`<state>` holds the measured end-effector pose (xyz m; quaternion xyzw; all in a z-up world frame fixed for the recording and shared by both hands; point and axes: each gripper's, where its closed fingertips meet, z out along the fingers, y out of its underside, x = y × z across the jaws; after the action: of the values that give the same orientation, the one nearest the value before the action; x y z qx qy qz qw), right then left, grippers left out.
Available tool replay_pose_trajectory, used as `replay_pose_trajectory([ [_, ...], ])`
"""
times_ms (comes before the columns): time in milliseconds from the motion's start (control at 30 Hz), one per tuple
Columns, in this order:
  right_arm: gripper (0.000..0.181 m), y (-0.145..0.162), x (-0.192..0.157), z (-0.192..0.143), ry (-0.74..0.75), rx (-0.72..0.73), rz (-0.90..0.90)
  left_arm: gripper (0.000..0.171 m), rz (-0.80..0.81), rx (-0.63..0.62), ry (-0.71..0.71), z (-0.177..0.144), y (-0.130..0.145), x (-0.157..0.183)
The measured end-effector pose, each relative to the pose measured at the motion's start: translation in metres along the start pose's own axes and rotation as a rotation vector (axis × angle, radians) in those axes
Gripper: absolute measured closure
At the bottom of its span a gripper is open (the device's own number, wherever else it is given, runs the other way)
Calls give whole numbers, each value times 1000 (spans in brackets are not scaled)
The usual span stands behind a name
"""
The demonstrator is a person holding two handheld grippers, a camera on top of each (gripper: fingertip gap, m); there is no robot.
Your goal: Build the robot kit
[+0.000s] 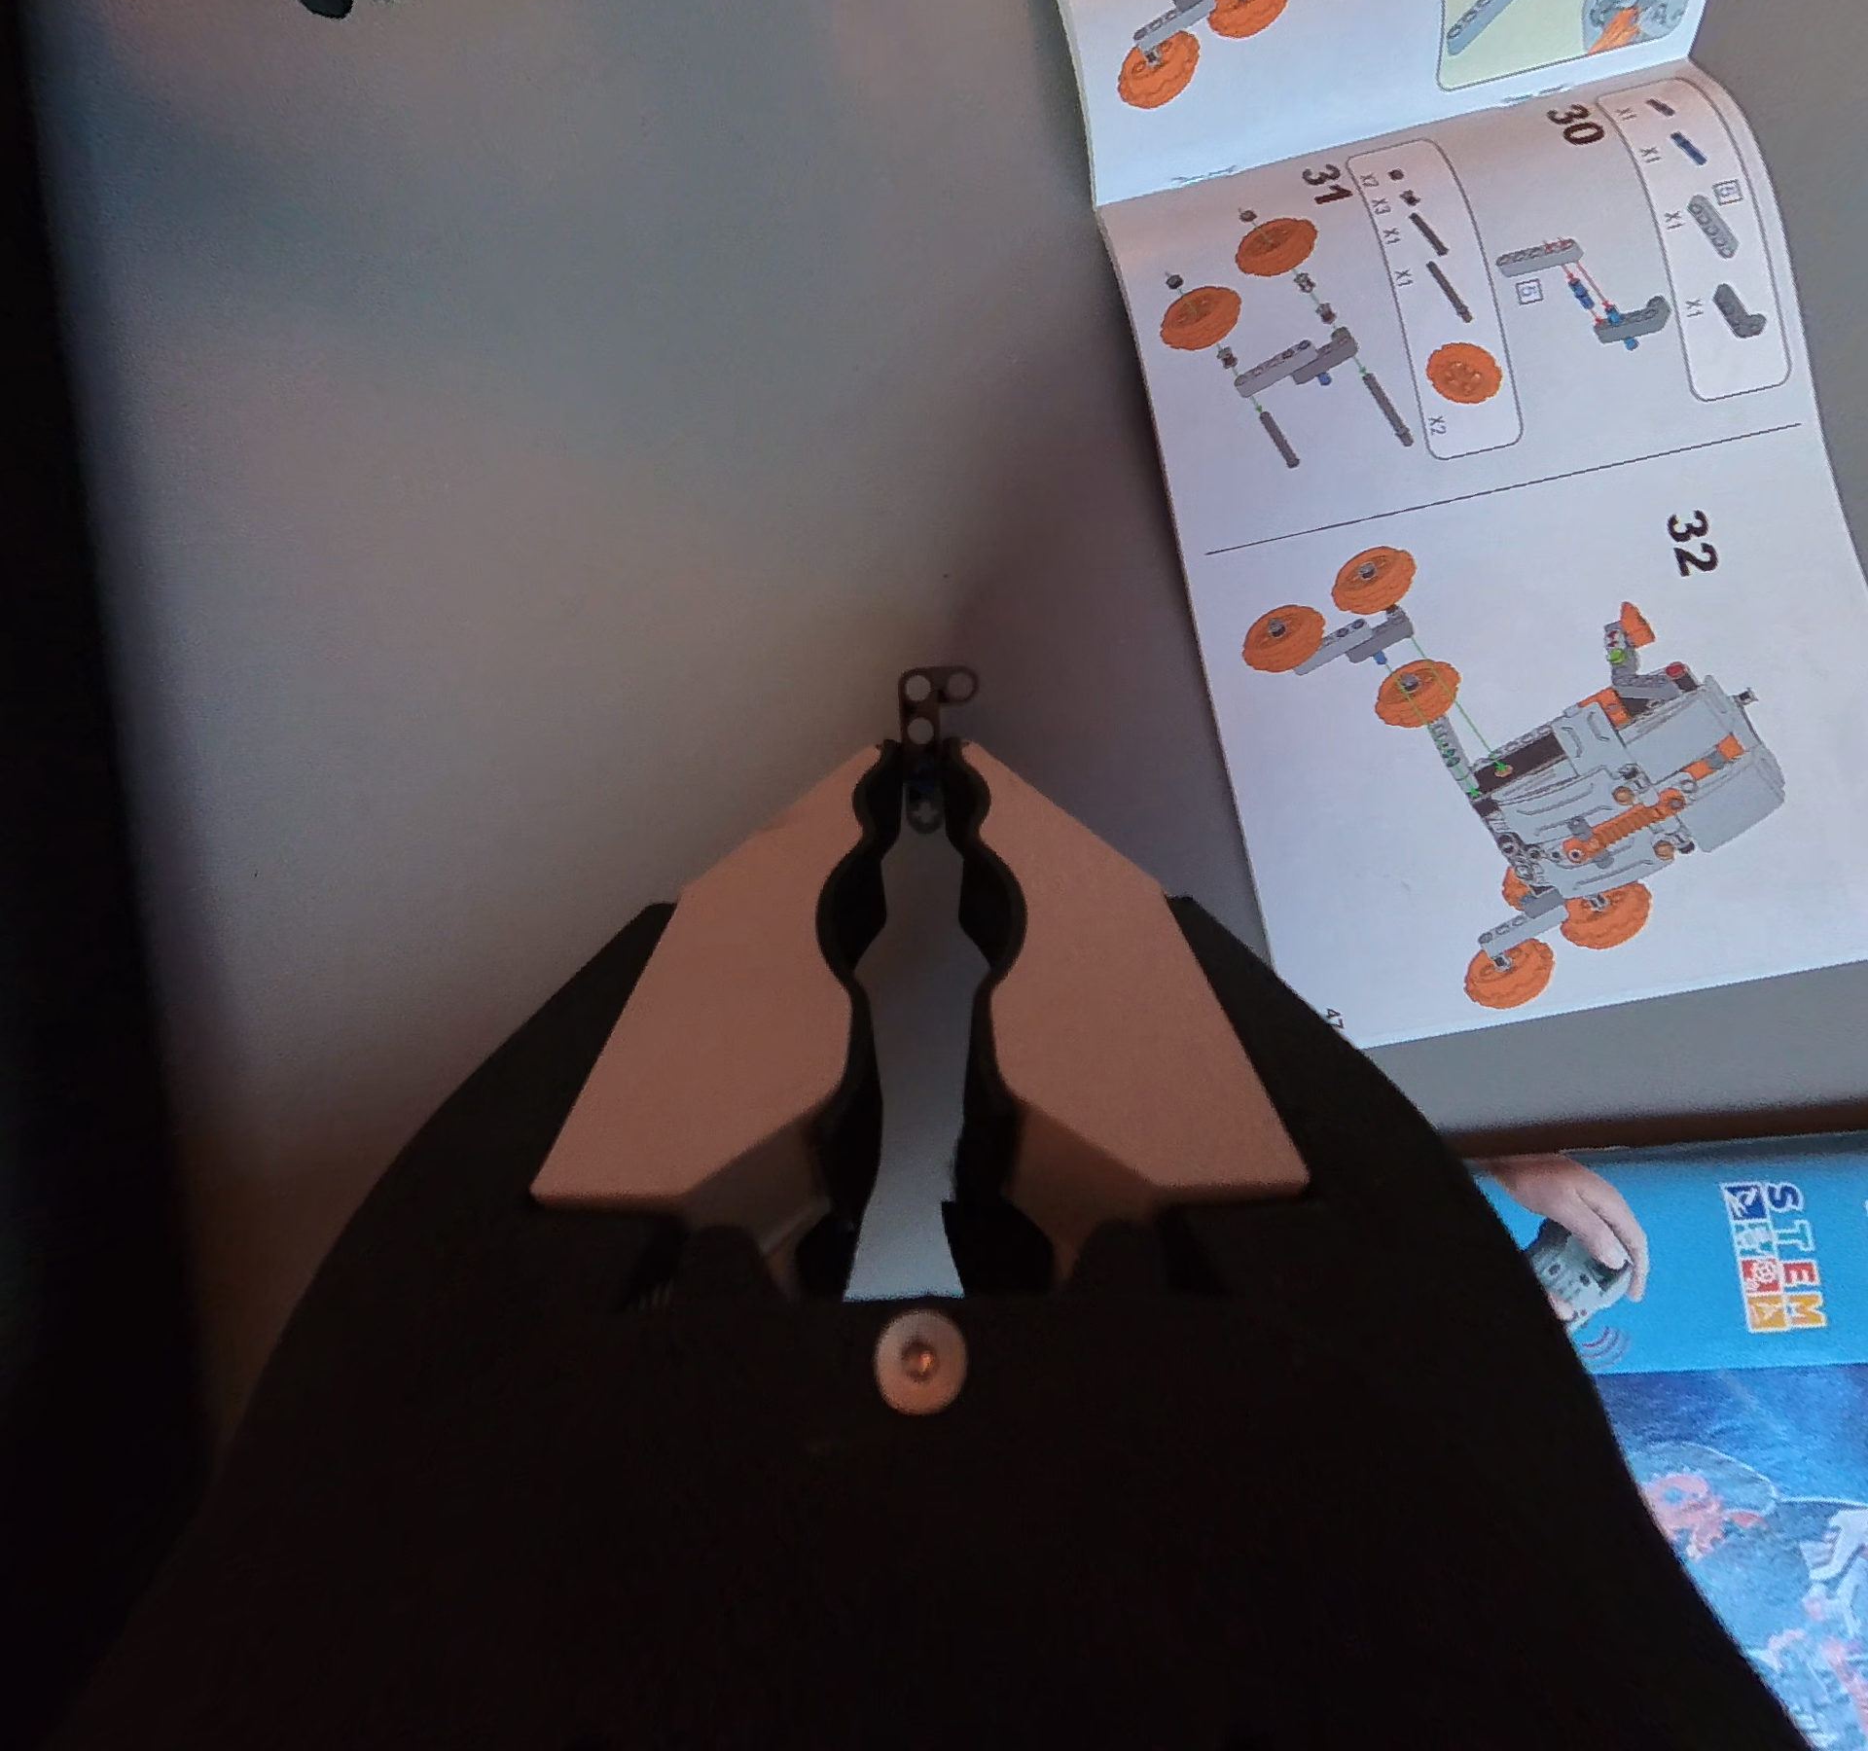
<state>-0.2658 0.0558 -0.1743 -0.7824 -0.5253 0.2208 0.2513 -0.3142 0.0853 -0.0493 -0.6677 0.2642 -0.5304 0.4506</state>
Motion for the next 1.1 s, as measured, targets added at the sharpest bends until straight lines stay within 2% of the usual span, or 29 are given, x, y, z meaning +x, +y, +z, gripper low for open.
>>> replay_pose_trajectory([
  [700, 174, 5, 1, -1, 13, -25, -9, 167, -1, -2, -3, 0, 0, 0],
  [767, 174, 2, 4, -2, 24, 7, -17, 167, -4, 0, -2, -1, 0, -1],
  [967, 175, -29, 13, -33, 16, 267, 44, 167, -36, -19, -21, 0, 4, -5],
  [1100, 175, -28, 21, -37, 50, 302, 63, 167, -56, -73, -32, 4, 16, -9],
])
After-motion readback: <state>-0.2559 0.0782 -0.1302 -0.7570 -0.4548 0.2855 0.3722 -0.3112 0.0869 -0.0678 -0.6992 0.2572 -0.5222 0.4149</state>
